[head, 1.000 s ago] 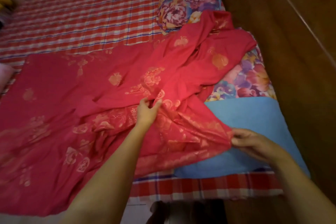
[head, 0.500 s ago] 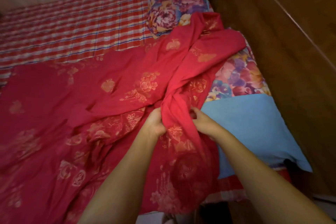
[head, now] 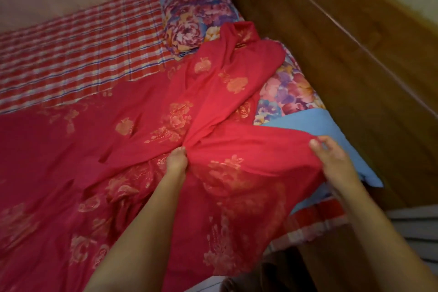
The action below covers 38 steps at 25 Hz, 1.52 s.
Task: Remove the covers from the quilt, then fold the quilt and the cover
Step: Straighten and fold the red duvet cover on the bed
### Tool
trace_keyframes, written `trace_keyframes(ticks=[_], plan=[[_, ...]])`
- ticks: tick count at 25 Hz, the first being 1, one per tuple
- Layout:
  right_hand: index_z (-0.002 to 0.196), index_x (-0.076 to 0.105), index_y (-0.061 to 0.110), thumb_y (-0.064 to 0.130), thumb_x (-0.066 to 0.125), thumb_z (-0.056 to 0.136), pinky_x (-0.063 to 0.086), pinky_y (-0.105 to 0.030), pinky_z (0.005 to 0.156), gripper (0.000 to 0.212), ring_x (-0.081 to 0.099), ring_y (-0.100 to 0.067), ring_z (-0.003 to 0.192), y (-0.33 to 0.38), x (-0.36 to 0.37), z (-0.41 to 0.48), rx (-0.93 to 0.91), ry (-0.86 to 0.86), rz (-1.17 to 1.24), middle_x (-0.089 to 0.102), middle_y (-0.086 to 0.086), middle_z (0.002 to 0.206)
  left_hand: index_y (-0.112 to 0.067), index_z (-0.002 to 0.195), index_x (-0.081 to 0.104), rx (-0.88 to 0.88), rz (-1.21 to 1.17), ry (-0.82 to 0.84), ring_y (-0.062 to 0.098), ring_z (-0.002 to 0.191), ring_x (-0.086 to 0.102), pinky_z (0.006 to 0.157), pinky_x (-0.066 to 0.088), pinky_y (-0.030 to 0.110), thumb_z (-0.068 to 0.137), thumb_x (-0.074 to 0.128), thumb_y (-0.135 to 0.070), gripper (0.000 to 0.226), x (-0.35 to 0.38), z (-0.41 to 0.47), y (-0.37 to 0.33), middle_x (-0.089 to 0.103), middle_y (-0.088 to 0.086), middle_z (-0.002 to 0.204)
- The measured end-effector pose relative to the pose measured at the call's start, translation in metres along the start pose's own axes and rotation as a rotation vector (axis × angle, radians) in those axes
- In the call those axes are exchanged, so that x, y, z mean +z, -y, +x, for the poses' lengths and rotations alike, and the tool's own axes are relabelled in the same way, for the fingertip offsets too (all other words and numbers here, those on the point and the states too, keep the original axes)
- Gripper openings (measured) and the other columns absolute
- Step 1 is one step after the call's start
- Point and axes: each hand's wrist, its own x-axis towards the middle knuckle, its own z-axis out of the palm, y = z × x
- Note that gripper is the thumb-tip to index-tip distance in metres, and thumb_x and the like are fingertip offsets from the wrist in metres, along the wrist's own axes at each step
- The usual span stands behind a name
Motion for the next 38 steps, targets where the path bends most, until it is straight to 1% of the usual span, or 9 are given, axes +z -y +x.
trace_keyframes(ticks=[2, 4, 7, 11, 18, 22, 27, 34, 38], plan=[[0.083, 0.054, 0.02, 0.027, 0.055, 0.089, 0.048, -0.011, 0.064, 0.009, 0.057, 0.005, 0.064, 0.006, -0.03, -0.018, 0.119, -0.111, 0.356, 0.063, 0.009, 0.072, -0.01, 0.106, 0.061, 0.272, 0.218, -0.149, 0.025, 0.095, 0.061, 0.093, 0.046, 0.038, 0.088, 0.061, -0.016, 0.019, 0.019, -0.021, 0.008, 0.063, 0.01, 0.098], [0.089, 0.056, 0.018, 0.017, 0.049, 0.095, 0.051, -0.013, 0.064, 0.01, 0.06, 0.003, 0.065, 0.0, -0.039, -0.041, 0.224, -0.122, 0.368, 0.066, 0.007, 0.077, -0.01, 0.09, 0.062, 0.448, 0.238, 0.041, 0.016, 0.069, 0.056, 0.076, 0.049, 0.036, 0.085, 0.067, -0.028, 0.019, 0.051, -0.068, 0.009, 0.059, 0.002, 0.075], [0.098, 0.064, 0.012, -0.001, 0.052, 0.092, 0.045, -0.008, 0.074, 0.019, 0.058, 0.011, 0.074, 0.011, -0.022, -0.076, 0.088, 0.189, -0.11, 0.068, 0.013, 0.085, -0.014, 0.094, 0.064, 0.079, 0.224, 0.734, 0.014, 0.065, 0.066, 0.065, 0.055, 0.028, 0.089, 0.055, -0.049, 0.037, 0.091, -0.147, 0.009, 0.069, 0.004, 0.078], [0.117, 0.065, 0.008, -0.007, 0.051, 0.087, 0.031, 0.001, 0.085, 0.037, 0.053, 0.014, 0.099, 0.002, 0.009, -0.113, -0.055, 0.693, -0.751, 0.063, 0.007, 0.115, -0.003, 0.089, 0.065, -0.154, -0.057, 0.831, 0.019, 0.059, 0.067, 0.063, 0.057, 0.03, 0.085, 0.049, -0.01, 0.018, 0.089, -0.151, 0.023, 0.071, 0.009, 0.068], [0.096, 0.064, 0.024, 0.016, 0.068, 0.083, 0.042, -0.019, 0.054, 0.015, 0.052, -0.005, 0.045, -0.02, 0.02, -0.138, -0.03, 0.058, -0.422, 0.066, 0.003, 0.063, 0.011, 0.098, 0.061, -0.2, -0.135, 1.018, 0.026, 0.074, 0.071, 0.07, 0.059, 0.034, 0.064, 0.032, 0.014, 0.045, 0.037, -0.163, 0.026, 0.07, 0.02, 0.086], [0.096, 0.066, 0.016, 0.028, 0.085, 0.064, 0.041, -0.008, 0.074, 0.039, 0.055, -0.001, 0.078, 0.0, 0.022, -0.129, -0.318, -0.085, -0.542, 0.062, 0.008, 0.083, 0.006, 0.089, 0.067, -0.113, -0.083, 1.109, 0.026, 0.074, 0.071, 0.069, 0.058, 0.034, 0.069, 0.023, 0.029, 0.053, 0.035, -0.174, 0.01, 0.071, 0.019, 0.084], [0.125, 0.061, 0.022, 0.05, 0.076, 0.065, 0.036, -0.023, 0.103, 0.068, 0.049, -0.013, 0.115, 0.012, 0.017, -0.116, -0.326, -0.014, -0.636, 0.051, -0.001, 0.122, 0.006, 0.099, 0.061, -0.02, 0.046, 1.223, 0.02, 0.072, 0.071, 0.069, 0.058, 0.028, 0.073, 0.026, 0.033, 0.051, 0.039, -0.198, -0.007, 0.072, 0.015, 0.083], [0.106, 0.068, 0.015, 0.034, 0.072, 0.078, 0.049, -0.024, 0.075, 0.034, 0.054, -0.006, 0.076, 0.024, -0.001, -0.115, -0.397, -0.187, -0.659, 0.058, 0.003, 0.087, -0.003, 0.096, 0.054, 0.199, 0.278, 1.229, 0.002, 0.06, 0.063, 0.053, 0.046, 0.011, 0.075, 0.021, 0.033, 0.054, 0.073, -0.235, -0.016, 0.068, -0.001, 0.068], [0.101, 0.072, 0.006, 0.017, 0.058, 0.09, 0.047, -0.03, 0.075, 0.021, 0.066, -0.024, 0.084, 0.023, -0.025, -0.103, -0.324, -0.293, -0.718, 0.072, -0.012, 0.093, 0.006, 0.095, 0.053, 0.166, 0.205, 1.169, 0.004, 0.058, 0.06, 0.054, 0.047, 0.013, 0.07, 0.028, 0.03, 0.042, 0.105, -0.245, -0.003, 0.064, 0.0, 0.066]])
